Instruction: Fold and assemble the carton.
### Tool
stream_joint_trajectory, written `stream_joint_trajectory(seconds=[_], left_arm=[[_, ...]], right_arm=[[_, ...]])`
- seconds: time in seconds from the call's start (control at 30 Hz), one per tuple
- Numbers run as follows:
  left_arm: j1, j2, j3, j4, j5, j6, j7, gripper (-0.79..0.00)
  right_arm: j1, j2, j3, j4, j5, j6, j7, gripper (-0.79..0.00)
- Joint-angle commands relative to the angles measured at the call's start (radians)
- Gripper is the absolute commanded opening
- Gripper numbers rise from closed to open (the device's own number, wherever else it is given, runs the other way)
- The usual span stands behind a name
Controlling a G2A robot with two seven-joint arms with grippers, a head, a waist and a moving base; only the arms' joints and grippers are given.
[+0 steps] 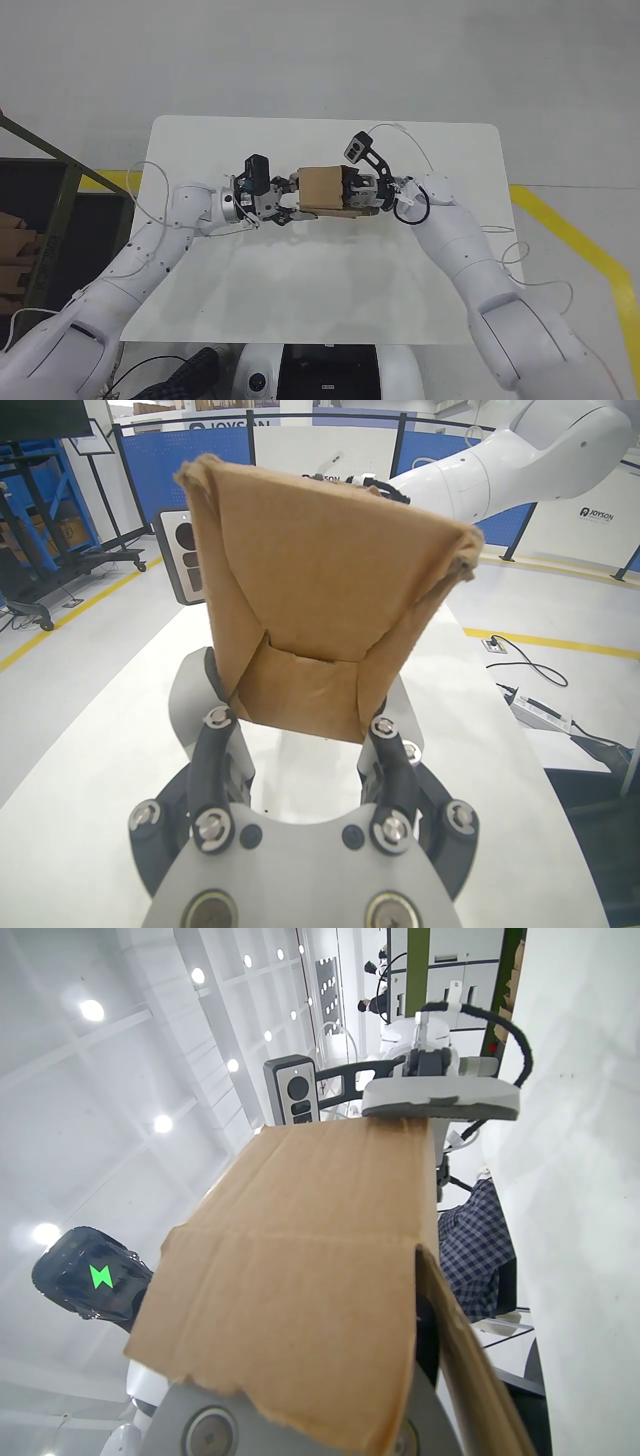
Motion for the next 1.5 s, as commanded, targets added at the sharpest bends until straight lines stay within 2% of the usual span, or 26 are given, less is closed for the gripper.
stream_joint_trajectory(seconds=[0.0, 0.2, 0.43, 0.7, 0.87, 1.0, 1.2, 1.47], left_arm=[[0.003, 0.000, -0.006, 0.003, 0.001, -0.004, 0.006, -0.268], [0.013, 0.000, -0.029, 0.014, -0.009, -0.026, 0.033, -0.292], [0.028, 0.001, -0.049, 0.019, -0.003, -0.038, 0.062, -0.277], [0.040, 0.001, -0.078, 0.044, -0.010, -0.052, 0.090, -0.262], [0.045, 0.000, -0.098, 0.070, -0.031, -0.051, 0.102, -0.252], [0.043, -0.004, -0.108, 0.089, -0.048, -0.048, 0.099, -0.249], [0.039, -0.012, -0.109, 0.092, -0.051, -0.042, 0.085, -0.231], [0.041, -0.023, -0.100, 0.075, -0.028, -0.050, 0.082, -0.234]], right_arm=[[-0.001, 0.002, 0.003, -0.001, -0.005, -0.002, -0.002, -0.785], [-0.008, 0.016, 0.026, -0.017, -0.018, -0.007, -0.007, -0.785], [-0.022, 0.037, 0.056, -0.048, -0.045, -0.015, -0.015, -0.785], [-0.068, 0.095, 0.164, -0.106, -0.086, -0.048, -0.048, -0.785], [-0.148, 0.147, 0.265, -0.228, -0.143, -0.061, -0.075, -0.785], [-0.248, 0.175, 0.306, -0.392, -0.200, -0.004, -0.094, -0.785], [-0.342, 0.180, 0.244, -0.576, -0.280, 0.084, -0.141, -0.785], [-0.333, 0.177, 0.190, -0.629, -0.335, 0.098, -0.257, -0.785]])
